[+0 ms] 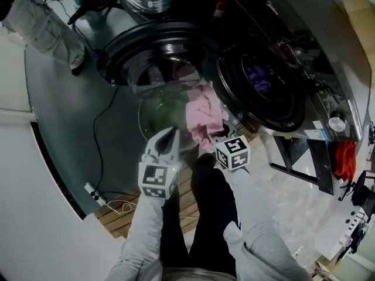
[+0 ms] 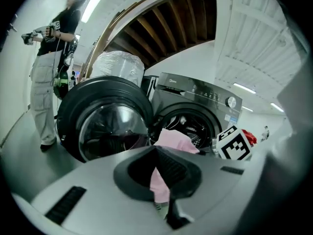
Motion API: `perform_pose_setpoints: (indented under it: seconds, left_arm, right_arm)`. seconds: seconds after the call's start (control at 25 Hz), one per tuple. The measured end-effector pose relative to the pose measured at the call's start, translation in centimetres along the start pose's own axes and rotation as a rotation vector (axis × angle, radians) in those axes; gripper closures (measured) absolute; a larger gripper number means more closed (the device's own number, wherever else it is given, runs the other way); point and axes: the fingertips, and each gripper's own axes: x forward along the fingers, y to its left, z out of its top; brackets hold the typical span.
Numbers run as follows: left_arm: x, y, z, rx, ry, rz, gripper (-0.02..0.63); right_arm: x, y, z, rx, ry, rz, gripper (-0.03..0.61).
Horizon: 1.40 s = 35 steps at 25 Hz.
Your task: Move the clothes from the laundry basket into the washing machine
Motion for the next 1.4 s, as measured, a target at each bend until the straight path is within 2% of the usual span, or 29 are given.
perform_pose_setpoints:
  seconds: [0.36,0.6,0.76,1.08,1.4]
  left_arm:
    - [5.1,-6.2,2.1,0.061,0.01,-0.141,0.595]
    - [8.0,-8.2,2.4,0.089,0.021,-0.199,0.595]
    - [9.7,-8.3,2.2,0.095,0.02,-0.211,0.595]
    - [13.7,-7.0,0.5,0.098,0.005,-0.201,0.595]
    - [18.2,-6.3,-2.4,0.103,-0.004,-0.217,0.595]
  right_arm:
    - [-6.4,-7.0,2.2,0.033,-0.119,-0.207,0.463]
    - [-8.6,-10.6,2.4,0.068,-0.169,-0.297,0.463]
    - [-8.9,-13.2,2.1,0.092,-0.2,-0.378,0.463]
    - [-7.4,-20.8,2.6,0.113,-0.308,-0.598,0.463]
    - [-3.9,-28.7,2.9,0.03,-0.317,-0.735,0.463]
